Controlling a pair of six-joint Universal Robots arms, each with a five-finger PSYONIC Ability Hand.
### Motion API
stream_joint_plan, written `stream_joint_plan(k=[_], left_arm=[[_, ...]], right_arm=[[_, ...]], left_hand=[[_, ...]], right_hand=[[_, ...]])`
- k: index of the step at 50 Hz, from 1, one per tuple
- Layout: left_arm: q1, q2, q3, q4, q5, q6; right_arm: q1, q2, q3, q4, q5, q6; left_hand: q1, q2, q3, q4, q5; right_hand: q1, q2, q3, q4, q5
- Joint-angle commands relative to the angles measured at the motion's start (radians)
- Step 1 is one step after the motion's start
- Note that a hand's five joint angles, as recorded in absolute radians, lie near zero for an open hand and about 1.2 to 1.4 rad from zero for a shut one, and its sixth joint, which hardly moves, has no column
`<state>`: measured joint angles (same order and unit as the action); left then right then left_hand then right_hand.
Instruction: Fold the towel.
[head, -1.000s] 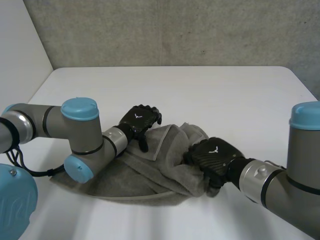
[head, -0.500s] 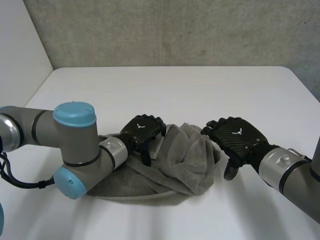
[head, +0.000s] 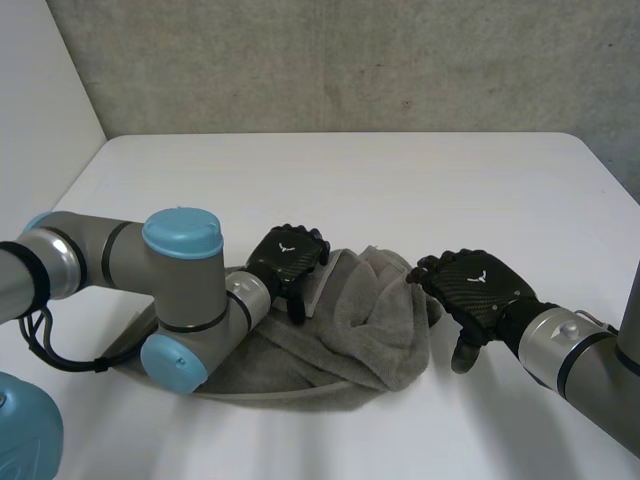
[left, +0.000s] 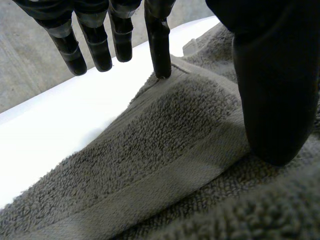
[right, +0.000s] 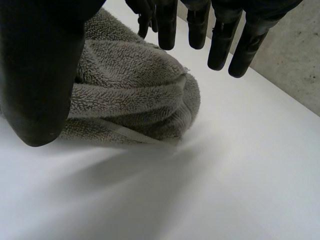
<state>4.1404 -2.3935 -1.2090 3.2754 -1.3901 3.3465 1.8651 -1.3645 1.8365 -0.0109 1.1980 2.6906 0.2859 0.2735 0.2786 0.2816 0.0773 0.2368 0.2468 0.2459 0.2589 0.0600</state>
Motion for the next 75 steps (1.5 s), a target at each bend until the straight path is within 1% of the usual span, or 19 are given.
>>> stream_joint_plan(k=[1,5,7,10,19,30,34,41,43,44,45,46,48,49,50,59,63,67,75], left_arm=[[0.001,-0.013,0.006,0.001,-0.021,-0.002],[0.001,-0.013,0.013,0.001,-0.032,-0.002],[0.001,-0.009,0.019,0.001,-0.040,-0.007],[0.001,-0.007,0.023,0.001,-0.038,-0.005],[0.001,-0.009,0.036,0.004,-0.040,-0.009],[0.001,-0.032,0.045,0.029,-0.041,-0.012],[-0.002,-0.030,0.034,0.026,-0.038,-0.018],[-0.009,-0.038,0.037,0.027,-0.036,-0.015],[-0.011,-0.042,0.040,0.026,-0.038,-0.015],[-0.011,-0.044,0.040,0.026,-0.038,-0.013],[-0.011,-0.044,0.040,0.026,-0.038,-0.015],[-0.011,-0.044,0.040,0.026,-0.038,-0.015],[-0.011,-0.041,0.042,0.027,-0.043,-0.018],[-0.011,-0.041,0.042,0.027,-0.043,-0.018],[-0.011,-0.035,0.042,0.027,-0.044,-0.022],[-0.008,0.030,0.036,0.030,-0.050,-0.068],[0.000,0.060,0.029,0.029,-0.087,-0.073],[0.011,0.102,0.008,0.027,-0.101,-0.074],[0.102,0.335,-0.173,0.035,-0.087,-0.073]], right_arm=[[0.003,0.001,0.007,-0.004,0.000,0.000],[0.008,0.001,0.010,-0.015,0.002,0.000],[0.009,0.002,0.017,-0.021,0.002,-0.002],[0.011,0.002,0.018,-0.026,0.002,-0.002],[0.011,0.019,0.020,-0.030,0.002,-0.003],[0.012,0.047,0.026,-0.037,0.002,-0.008],[0.012,0.053,0.026,-0.040,0.002,-0.011],[0.012,0.057,0.026,-0.040,0.002,-0.014],[0.012,0.058,0.026,-0.040,0.002,-0.014],[0.012,0.058,0.026,-0.040,0.002,-0.014],[0.012,0.058,0.026,-0.040,0.002,-0.014],[0.012,0.058,0.026,-0.040,0.002,-0.014],[0.012,0.058,0.026,-0.040,0.002,-0.014],[0.012,0.058,0.026,-0.040,0.002,-0.014],[0.012,0.058,0.026,-0.040,0.002,-0.014],[0.012,0.059,0.026,-0.040,0.002,-0.015],[0.012,0.061,0.026,-0.041,0.002,-0.015],[0.011,0.062,0.024,-0.044,0.002,-0.015],[0.000,0.058,0.010,-0.049,0.003,-0.003]], left_hand=[[0.030,0.043,0.037,0.034,0.064],[0.118,0.131,0.126,0.123,0.152],[0.232,0.245,0.240,0.237,0.266],[0.306,0.319,0.313,0.311,0.340],[0.289,0.301,0.296,0.293,0.323],[0.204,0.216,0.211,0.208,0.238],[0.069,0.081,0.076,0.073,0.103],[0.101,0.113,0.108,0.105,0.135],[0.151,0.163,0.158,0.155,0.185],[0.250,0.262,0.257,0.254,0.284],[0.463,0.475,0.470,0.467,0.497],[0.465,0.477,0.472,0.469,0.499],[1.005,1.018,1.013,1.010,1.039],[1.008,1.020,1.015,1.012,1.042],[1.109,1.122,1.117,1.114,1.143],[1.110,1.123,1.118,1.115,1.144],[1.110,1.123,1.118,1.115,1.144],[1.110,1.123,1.118,1.115,1.144],[1.110,1.123,1.118,1.115,1.144]], right_hand=[[-0.062,-0.072,-0.071,-0.084,-0.060],[-0.062,-0.072,-0.071,-0.084,-0.060],[-0.062,-0.072,-0.071,-0.084,-0.060],[-0.062,-0.072,-0.071,-0.084,-0.060],[-0.062,-0.072,-0.071,-0.084,-0.060],[-0.062,-0.072,-0.071,-0.084,-0.060],[-0.062,-0.072,-0.071,-0.084,-0.060],[-0.062,-0.072,-0.071,-0.084,-0.060],[-0.062,-0.072,-0.071,-0.084,-0.060],[-0.062,-0.072,-0.071,-0.084,-0.060],[-0.062,-0.072,-0.071,-0.084,-0.060],[-0.062,-0.072,-0.071,-0.084,-0.060],[-0.062,-0.072,-0.071,-0.084,-0.060],[-0.062,-0.072,-0.071,-0.084,-0.060],[-0.062,-0.072,-0.071,-0.084,-0.060],[-0.062,-0.072,-0.071,-0.084,-0.060],[-0.062,-0.072,-0.071,-0.084,-0.060],[-0.062,-0.072,-0.071,-0.084,-0.060],[-0.062,-0.072,-0.071,-0.084,-0.060]])
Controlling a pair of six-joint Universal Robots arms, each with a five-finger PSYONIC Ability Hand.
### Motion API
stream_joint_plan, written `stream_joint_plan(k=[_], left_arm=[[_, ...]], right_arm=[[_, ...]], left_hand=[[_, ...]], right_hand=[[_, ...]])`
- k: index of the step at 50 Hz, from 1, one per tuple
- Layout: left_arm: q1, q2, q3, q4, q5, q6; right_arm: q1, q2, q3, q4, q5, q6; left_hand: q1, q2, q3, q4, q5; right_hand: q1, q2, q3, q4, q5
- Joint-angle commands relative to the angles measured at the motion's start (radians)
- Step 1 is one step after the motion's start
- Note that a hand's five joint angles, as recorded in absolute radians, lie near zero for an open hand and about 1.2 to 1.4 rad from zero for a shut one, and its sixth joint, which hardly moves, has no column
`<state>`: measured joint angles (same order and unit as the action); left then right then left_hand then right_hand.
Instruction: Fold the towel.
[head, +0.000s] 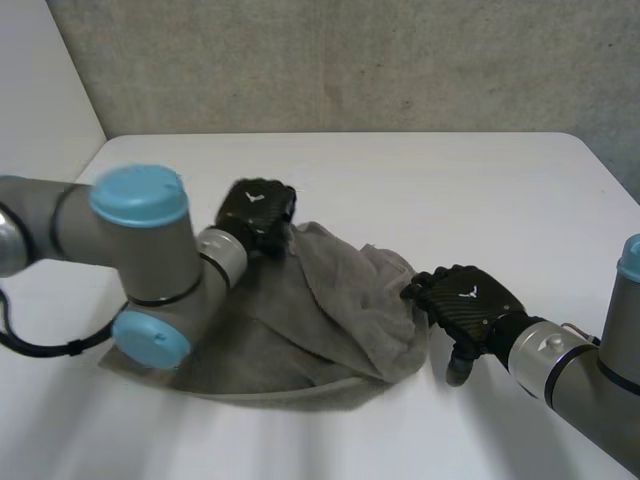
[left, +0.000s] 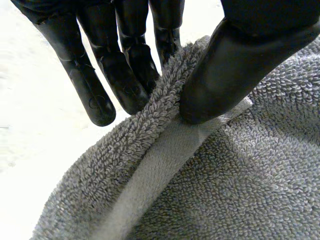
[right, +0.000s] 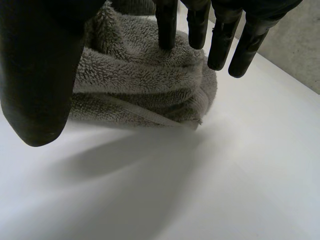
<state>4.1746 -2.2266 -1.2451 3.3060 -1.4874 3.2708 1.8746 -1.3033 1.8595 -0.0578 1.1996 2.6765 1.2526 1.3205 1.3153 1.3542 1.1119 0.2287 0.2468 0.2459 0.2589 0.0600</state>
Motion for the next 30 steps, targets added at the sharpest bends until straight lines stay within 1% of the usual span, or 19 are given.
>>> stream_joint_plan(k=[1,6,8,9,11,12,15,16,17,18,20,21,23,24,25,26,28,29,30], left_arm=[[0.068,0.168,-0.137,0.004,0.010,0.003],[0.118,0.266,-0.263,0.030,0.018,0.004],[0.162,0.352,-0.365,0.061,0.050,0.007],[0.162,0.352,-0.366,0.061,0.050,0.007],[0.220,0.416,-0.463,0.101,0.110,0.009],[0.220,0.416,-0.464,0.101,0.110,0.009],[0.269,0.475,-0.557,0.132,0.179,0.009],[0.292,0.505,-0.597,0.142,0.211,0.010],[0.292,0.505,-0.597,0.142,0.211,0.010],[0.315,0.534,-0.634,0.152,0.239,0.009],[0.338,0.558,-0.669,0.158,0.263,0.009],[0.363,0.583,-0.701,0.162,0.286,0.009],[0.387,0.608,-0.731,0.164,0.311,0.009],[0.412,0.634,-0.755,0.164,0.331,0.009],[0.412,0.634,-0.755,0.164,0.331,0.009],[0.436,0.654,-0.777,0.164,0.351,0.009],[0.458,0.671,-0.795,0.164,0.369,0.009],[0.476,0.686,-0.810,0.164,0.383,0.009],[0.493,0.703,-0.823,0.164,0.397,0.007]], right_arm=[[-0.012,-0.007,-0.019,0.001,-0.002,0.013],[-0.009,-0.014,-0.069,0.015,0.000,0.016],[-0.006,-0.017,-0.091,0.022,0.000,0.016],[-0.003,-0.017,-0.121,0.038,0.000,0.019],[0.003,-0.016,-0.156,0.059,0.000,0.029],[0.006,-0.008,-0.196,0.084,-0.002,0.045],[0.006,0.004,-0.247,0.115,-0.006,0.068],[0.011,0.037,-0.297,0.137,-0.009,0.092],[0.020,0.085,-0.357,0.156,-0.006,0.115],[0.020,0.085,-0.358,0.156,-0.006,0.115],[0.055,0.182,-0.504,0.202,-0.003,0.137],[0.055,0.182,-0.505,0.202,-0.003,0.137],[0.087,0.286,-0.659,0.287,-0.005,0.135],[0.087,0.286,-0.660,0.288,-0.005,0.135],[0.103,0.350,-0.743,0.338,-0.009,0.134],[0.103,0.351,-0.744,0.338,-0.009,0.134],[0.116,0.470,-0.915,0.438,-0.012,0.131],[0.117,0.470,-0.916,0.438,-0.012,0.131],[0.123,0.531,-0.994,0.485,-0.014,0.128]], left_hand=[[0.144,0.076,0.081,0.042,0.110],[0.144,0.076,0.081,0.042,0.110],[0.144,0.076,0.081,0.042,0.110],[0.144,0.076,0.081,0.042,0.110],[0.144,0.076,0.081,0.042,0.110],[0.144,0.076,0.081,0.042,0.110],[0.144,0.076,0.081,0.042,0.110],[0.144,0.076,0.081,0.042,0.110],[0.144,0.076,0.081,0.042,0.110],[0.144,0.076,0.081,0.042,0.110],[0.144,0.076,0.081,0.042,0.110],[0.144,0.076,0.081,0.042,0.110],[0.144,0.076,0.081,0.042,0.110],[0.144,0.076,0.081,0.042,0.110],[0.144,0.076,0.081,0.042,0.110],[0.144,0.076,0.081,0.042,0.110],[0.144,0.076,0.081,0.042,0.110],[0.144,0.076,0.081,0.042,0.110],[0.144,0.076,0.081,0.042,0.110]], right_hand=[[-0.054,-0.072,-0.071,-0.084,-0.060],[-0.054,-0.072,-0.071,-0.084,-0.060],[-0.054,-0.072,-0.071,-0.084,-0.060],[-0.054,-0.072,-0.071,-0.084,-0.060],[-0.054,-0.072,-0.071,-0.084,-0.060],[-0.054,-0.072,-0.071,-0.084,-0.060],[-0.053,-0.071,-0.070,-0.083,-0.059],[-0.047,-0.065,-0.064,-0.077,-0.053],[-0.041,-0.059,-0.058,-0.071,-0.047],[-0.041,-0.059,-0.058,-0.071,-0.047],[-0.006,-0.024,-0.023,-0.036,-0.012],[-0.006,-0.024,-0.023,-0.036,-0.012],[0.012,-0.006,-0.005,-0.018,0.006],[0.012,-0.006,-0.005,-0.018,0.006],[0.015,-0.003,-0.002,-0.015,0.009],[0.015,-0.003,-0.002,-0.015,0.009],[0.035,0.017,0.018,0.005,0.029],[0.035,0.017,0.018,0.005,0.030],[0.053,0.035,0.036,0.023,0.047]])
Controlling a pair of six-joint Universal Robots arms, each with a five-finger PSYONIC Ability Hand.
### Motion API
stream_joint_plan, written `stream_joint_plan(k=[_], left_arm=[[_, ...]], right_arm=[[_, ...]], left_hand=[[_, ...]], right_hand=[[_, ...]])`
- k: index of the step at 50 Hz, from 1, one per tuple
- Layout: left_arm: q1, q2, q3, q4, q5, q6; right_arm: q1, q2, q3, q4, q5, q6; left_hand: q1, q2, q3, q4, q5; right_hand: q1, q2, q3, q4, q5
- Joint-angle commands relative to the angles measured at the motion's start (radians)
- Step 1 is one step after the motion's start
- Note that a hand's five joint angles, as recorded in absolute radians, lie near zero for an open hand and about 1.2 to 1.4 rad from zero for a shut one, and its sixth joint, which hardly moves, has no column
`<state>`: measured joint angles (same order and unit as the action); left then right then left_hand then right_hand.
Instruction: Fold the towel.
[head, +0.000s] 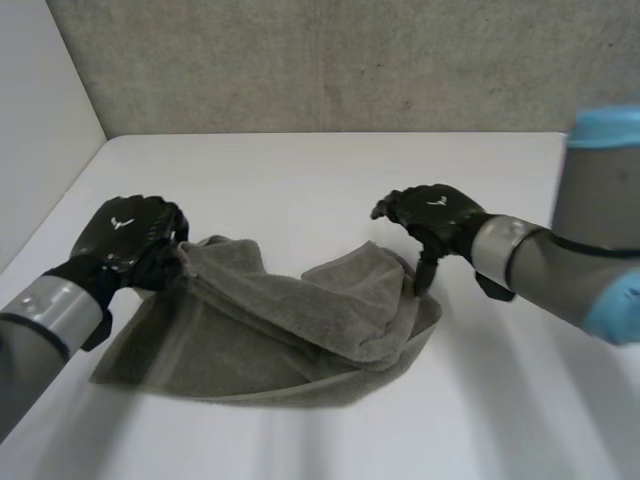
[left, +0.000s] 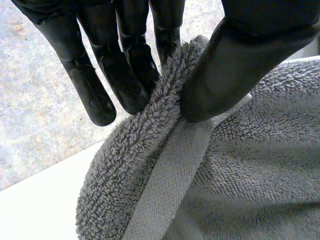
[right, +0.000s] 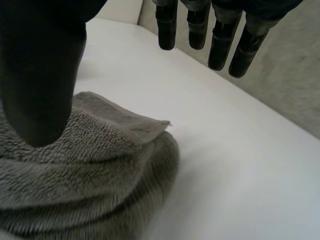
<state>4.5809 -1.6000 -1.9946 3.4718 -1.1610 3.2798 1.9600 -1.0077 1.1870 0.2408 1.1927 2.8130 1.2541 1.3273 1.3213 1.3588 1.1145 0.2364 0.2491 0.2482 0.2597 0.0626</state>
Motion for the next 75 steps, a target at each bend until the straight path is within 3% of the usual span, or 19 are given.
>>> stream_joint_plan(k=[1,7,10,11,12,14,23,26,28,33,37,45,47,48,50,54,56,64,75], left_arm=[[0.087,0.077,-0.073,-0.002,0.070,-0.002],[0.122,0.103,-0.090,-0.002,0.089,-0.002],[0.124,0.103,-0.082,0.000,0.089,-0.002],[0.124,0.103,-0.082,0.000,0.089,-0.002],[0.125,0.103,-0.078,0.001,0.089,-0.002],[0.128,0.103,-0.070,0.006,0.089,-0.002],[0.121,0.004,0.132,0.145,0.075,-0.044],[0.099,-0.070,0.300,0.197,0.069,-0.089],[0.084,-0.104,0.401,0.216,0.066,-0.111],[0.067,-0.209,0.721,0.245,-0.019,-0.154],[0.067,-0.267,0.934,0.245,-0.126,-0.207],[0.087,-0.259,0.738,0.253,-0.080,-0.324],[0.096,-0.258,0.664,0.263,-0.047,-0.324],[0.096,-0.258,0.663,0.263,-0.046,-0.324],[0.133,-0.258,0.500,0.300,0.050,-0.322],[0.182,-0.258,0.335,0.366,0.162,-0.321],[0.226,-0.268,0.197,0.443,0.274,-0.319],[0.297,-0.287,0.008,0.581,0.441,-0.319],[0.386,-0.235,0.007,0.550,0.449,-0.321]], right_arm=[[0.045,0.295,-0.395,0.237,-0.008,-0.015],[0.060,0.443,-0.573,0.388,-0.016,-0.107],[0.071,0.492,-0.641,0.460,-0.016,-0.187],[0.071,0.498,-0.659,0.480,-0.013,-0.213],[0.071,0.498,-0.659,0.480,-0.013,-0.213],[0.073,0.486,-0.685,0.485,-0.016,-0.228],[0.073,0.399,-0.877,0.252,0.024,-0.055],[0.073,0.371,-0.985,0.098,0.090,0.074],[0.071,0.338,-1.050,-0.045,0.200,0.161],[0.070,0.284,-1.049,-0.213,0.359,0.223],[0.070,0.267,-1.012,-0.215,0.378,0.223],[0.053,0.186,-0.784,-0.089,0.220,0.230],[0.033,0.140,-0.643,-0.068,0.087,0.217],[0.033,0.139,-0.642,-0.067,0.087,0.217],[0.011,0.115,-0.499,-0.040,-0.052,0.175],[0.011,0.103,-0.352,-0.005,-0.139,0.087],[0.010,0.093,-0.276,0.009,-0.140,0.026],[0.002,0.023,0.069,-0.020,-0.125,-0.179],[-0.004,-0.140,0.270,-0.113,-0.113,-0.176]], left_hand=[[0.142,0.069,0.075,0.037,0.107],[0.142,0.069,0.075,0.037,0.107],[0.142,0.069,0.075,0.037,0.107],[0.142,0.069,0.075,0.037,0.107],[0.142,0.069,0.075,0.037,0.107],[0.142,0.069,0.075,0.037,0.107],[0.142,0.069,0.075,0.037,0.107],[0.142,0.069,0.075,0.037,0.107],[0.142,0.069,0.075,0.037,0.107],[0.142,0.069,0.075,0.037,0.107],[0.142,0.069,0.075,0.037,0.107],[0.142,0.069,0.075,0.037,0.107],[0.142,0.069,0.075,0.037,0.107],[0.142,0.069,0.075,0.037,0.107],[0.142,0.069,0.075,0.037,0.107],[0.142,0.069,0.075,0.037,0.107],[0.142,0.069,0.075,0.037,0.107],[0.142,0.069,0.075,0.037,0.107],[0.142,0.069,0.075,0.037,0.107]], right_hand=[[0.060,0.047,0.048,0.036,0.059],[0.125,0.112,0.113,0.101,0.124],[0.321,0.309,0.309,0.298,0.321],[0.536,0.524,0.524,0.513,0.536],[0.538,0.526,0.527,0.515,0.538],[1.157,1.144,1.145,1.134,1.156],[1.160,1.147,1.148,1.137,1.159],[1.160,1.147,1.148,1.137,1.159],[1.160,1.147,1.148,1.137,1.159],[1.160,1.147,1.148,1.137,1.159],[1.160,1.147,1.148,1.137,1.159],[1.160,1.147,1.148,1.137,1.159],[1.160,1.147,1.148,1.137,1.159],[1.160,1.147,1.148,1.137,1.159],[1.160,1.147,1.148,1.137,1.159],[1.160,1.147,1.148,1.137,1.159],[1.160,1.147,1.148,1.137,1.159],[1.160,1.147,1.148,1.137,1.159],[1.160,1.147,1.148,1.137,1.159]])
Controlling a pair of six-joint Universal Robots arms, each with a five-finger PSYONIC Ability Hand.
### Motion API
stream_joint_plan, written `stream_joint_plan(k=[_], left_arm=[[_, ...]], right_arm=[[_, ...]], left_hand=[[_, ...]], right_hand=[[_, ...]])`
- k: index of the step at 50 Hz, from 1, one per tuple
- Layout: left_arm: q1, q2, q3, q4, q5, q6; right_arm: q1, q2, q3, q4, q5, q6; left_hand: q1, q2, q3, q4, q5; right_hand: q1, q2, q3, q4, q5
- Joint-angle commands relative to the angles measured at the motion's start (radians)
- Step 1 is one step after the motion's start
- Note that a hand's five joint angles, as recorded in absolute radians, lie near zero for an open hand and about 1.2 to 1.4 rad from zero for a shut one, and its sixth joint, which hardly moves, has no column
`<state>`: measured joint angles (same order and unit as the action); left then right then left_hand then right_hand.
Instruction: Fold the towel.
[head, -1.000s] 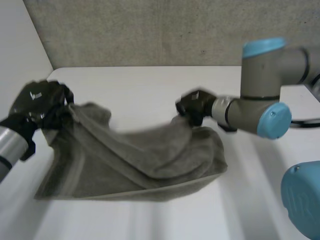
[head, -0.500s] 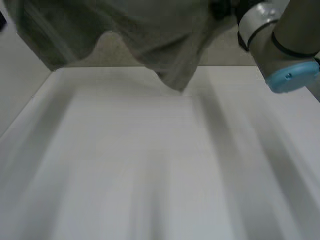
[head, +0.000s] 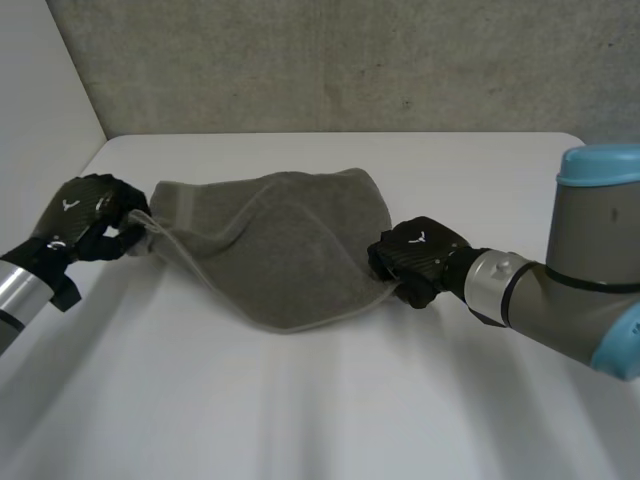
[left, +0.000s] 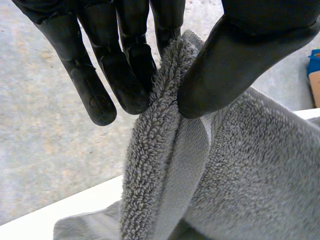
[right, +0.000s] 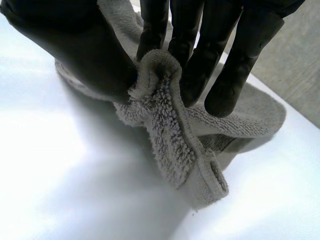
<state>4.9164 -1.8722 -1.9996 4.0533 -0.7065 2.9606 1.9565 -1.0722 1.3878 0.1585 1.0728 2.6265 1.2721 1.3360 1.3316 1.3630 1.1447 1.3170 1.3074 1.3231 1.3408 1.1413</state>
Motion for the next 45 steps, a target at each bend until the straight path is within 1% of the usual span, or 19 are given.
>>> stream_joint_plan(k=[1,3,5,8,10,11,13,14,16,22,24,30,33,35,37,41,42,44,45], left_arm=[[0.051,0.038,0.012,-0.031,-0.005,-0.002],[0.054,0.045,0.009,-0.039,-0.004,-0.002],[0.060,0.063,0.002,-0.059,-0.002,-0.002],[0.072,0.100,-0.002,-0.088,-0.002,-0.003],[0.080,0.123,-0.004,-0.106,-0.002,-0.005],[0.080,0.123,-0.004,-0.106,-0.002,-0.005],[0.092,0.172,-0.005,-0.149,-0.001,-0.012],[0.092,0.173,-0.005,-0.149,-0.001,-0.012],[0.094,0.226,-0.005,-0.198,-0.001,-0.014],[0.094,0.292,-0.014,-0.266,-0.001,-0.015],[0.094,0.326,-0.031,-0.289,0.001,-0.014],[0.094,0.340,-0.057,-0.294,0.002,-0.012],[0.095,0.340,-0.065,-0.295,0.022,-0.014],[0.095,0.341,-0.059,-0.295,0.050,-0.015],[0.095,0.341,-0.051,-0.295,0.059,-0.018],[0.095,0.340,-0.025,-0.290,0.055,-0.020],[0.085,0.337,-0.004,-0.286,0.051,-0.022],[0.078,0.332,0.025,-0.284,0.048,-0.029],[0.077,0.323,0.063,-0.283,0.039,-0.044]], right_arm=[[-0.002,-0.090,0.080,-0.037,0.015,0.010],[-0.007,-0.111,0.093,-0.048,0.029,0.010],[-0.030,-0.172,0.123,-0.062,0.073,0.010],[-0.047,-0.206,0.131,-0.059,0.095,0.009],[-0.082,-0.274,0.134,-0.051,0.122,0.012],[-0.082,-0.275,0.134,-0.051,0.122,0.012],[-0.117,-0.356,0.137,-0.033,0.122,0.015],[-0.117,-0.356,0.137,-0.033,0.122,0.015],[-0.154,-0.422,0.129,-0.017,0.121,0.010],[-0.185,-0.480,0.108,0.024,0.115,0.007],[-0.194,-0.503,0.086,0.064,0.115,0.006],[-0.194,-0.534,0.059,0.101,0.110,0.007],[-0.191,-0.551,0.047,0.101,0.113,0.007],[-0.183,-0.552,0.042,0.102,0.111,0.007],[-0.180,-0.552,0.039,0.102,0.113,0.007],[-0.174,-0.520,0.011,0.093,0.122,0.006],[-0.174,-0.520,0.011,0.093,0.122,0.006],[-0.162,-0.413,-0.065,0.092,0.125,0.007],[-0.162,-0.413,-0.065,0.092,0.125,0.007]], left_hand=[[0.124,0.060,0.065,0.033,0.077],[0.124,0.060,0.065,0.033,0.077],[0.124,0.060,0.065,0.033,0.077],[0.124,0.060,0.065,0.033,0.077],[0.124,0.060,0.065,0.033,0.077],[0.124,0.060,0.065,0.033,0.077],[0.124,0.060,0.065,0.033,0.077],[0.124,0.060,0.065,0.033,0.077],[0.113,0.049,0.053,0.022,0.066],[0.045,-0.019,-0.014,-0.046,-0.002],[0.013,-0.051,-0.046,-0.078,-0.034],[0.013,-0.051,-0.047,-0.078,-0.034],[0.025,-0.039,-0.035,-0.066,-0.022],[0.123,0.060,0.064,0.033,0.076],[0.124,0.060,0.065,0.033,0.077],[0.124,0.060,0.065,0.033,0.077],[0.124,0.060,0.065,0.033,0.077],[0.124,0.060,0.065,0.033,0.077],[0.124,0.060,0.065,0.033,0.077]], right_hand=[[0.079,0.089,0.073,0.056,0.080],[0.079,0.089,0.073,0.056,0.080],[0.079,0.089,0.073,0.056,0.080],[0.079,0.089,0.073,0.056,0.080],[0.079,0.089,0.073,0.056,0.080],[0.079,0.089,0.073,0.056,0.080],[0.079,0.089,0.073,0.056,0.080],[0.079,0.089,0.073,0.056,0.080],[0.079,0.089,0.073,0.056,0.080],[0.079,0.089,0.073,0.056,0.080],[0.079,0.089,0.073,0.056,0.080],[0.079,0.089,0.073,0.056,0.080],[0.079,0.089,0.073,0.056,0.080],[0.079,0.089,0.073,0.056,0.080],[0.079,0.089,0.073,0.056,0.080],[0.079,0.089,0.073,0.056,0.080],[0.079,0.089,0.073,0.056,0.080],[0.079,0.089,0.073,0.056,0.080],[0.079,0.089,0.073,0.056,0.080]])
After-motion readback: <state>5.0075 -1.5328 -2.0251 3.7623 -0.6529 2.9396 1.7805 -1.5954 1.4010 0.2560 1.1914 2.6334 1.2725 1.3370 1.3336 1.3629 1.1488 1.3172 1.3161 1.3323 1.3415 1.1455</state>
